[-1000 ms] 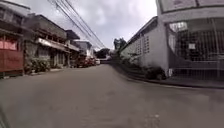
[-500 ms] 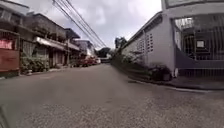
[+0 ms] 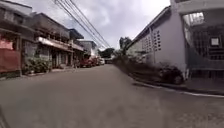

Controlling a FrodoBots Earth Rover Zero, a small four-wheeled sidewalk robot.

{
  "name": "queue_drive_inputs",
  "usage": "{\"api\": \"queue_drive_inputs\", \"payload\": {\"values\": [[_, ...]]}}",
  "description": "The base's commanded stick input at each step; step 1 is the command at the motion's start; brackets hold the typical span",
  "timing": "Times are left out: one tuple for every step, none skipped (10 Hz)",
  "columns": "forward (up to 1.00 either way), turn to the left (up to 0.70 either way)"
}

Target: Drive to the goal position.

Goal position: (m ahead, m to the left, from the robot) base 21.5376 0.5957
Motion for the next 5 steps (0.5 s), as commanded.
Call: {"api": "queue_drive_inputs", "payload": {"values": [[0.7, 0.0], [0.7, 0.0], [0.7, 0.0], [0.7, 0.0], [0.7, 0.0]]}}
